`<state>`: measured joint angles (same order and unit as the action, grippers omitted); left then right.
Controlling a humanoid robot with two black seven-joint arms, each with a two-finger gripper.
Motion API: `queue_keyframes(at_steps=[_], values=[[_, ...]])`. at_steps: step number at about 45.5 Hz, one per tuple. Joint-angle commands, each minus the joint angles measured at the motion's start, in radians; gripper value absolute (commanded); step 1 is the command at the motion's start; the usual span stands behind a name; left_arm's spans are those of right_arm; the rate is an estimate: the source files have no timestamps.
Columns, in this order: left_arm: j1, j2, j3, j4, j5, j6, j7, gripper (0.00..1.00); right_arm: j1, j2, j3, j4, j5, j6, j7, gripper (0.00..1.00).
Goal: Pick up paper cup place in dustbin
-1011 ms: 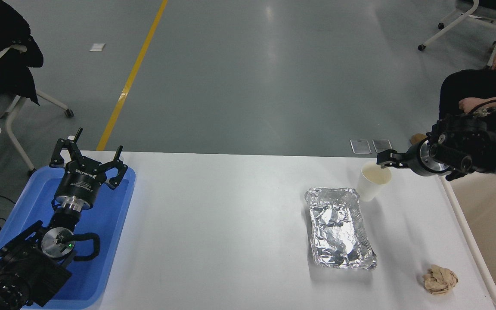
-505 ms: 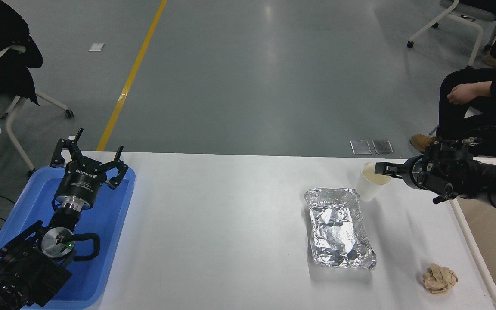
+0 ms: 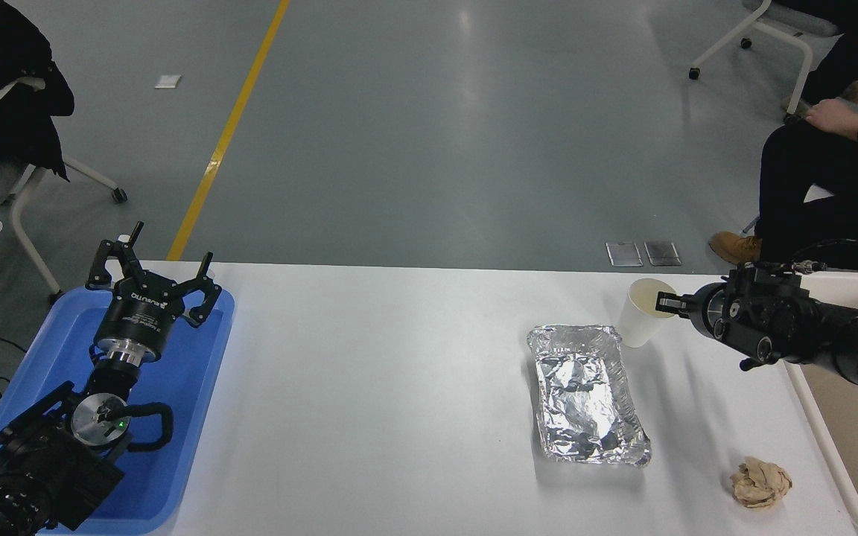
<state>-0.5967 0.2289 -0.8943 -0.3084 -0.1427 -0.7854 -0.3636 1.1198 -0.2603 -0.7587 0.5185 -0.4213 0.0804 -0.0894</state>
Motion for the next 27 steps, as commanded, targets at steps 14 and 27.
queue_keyframes(at_steps=[14,27], values=[[0.0,0.0,0.0,0.0,0.0,0.0,0.0,1.0,0.035,0.009,0.006,0.061,-0.001,0.015,0.016,0.0],[0.0,0.0,0.0,0.0,0.0,0.0,0.0,1.0,0.123,-0.023,-0.007,0.061,-0.001,0.015,0.014,0.0]])
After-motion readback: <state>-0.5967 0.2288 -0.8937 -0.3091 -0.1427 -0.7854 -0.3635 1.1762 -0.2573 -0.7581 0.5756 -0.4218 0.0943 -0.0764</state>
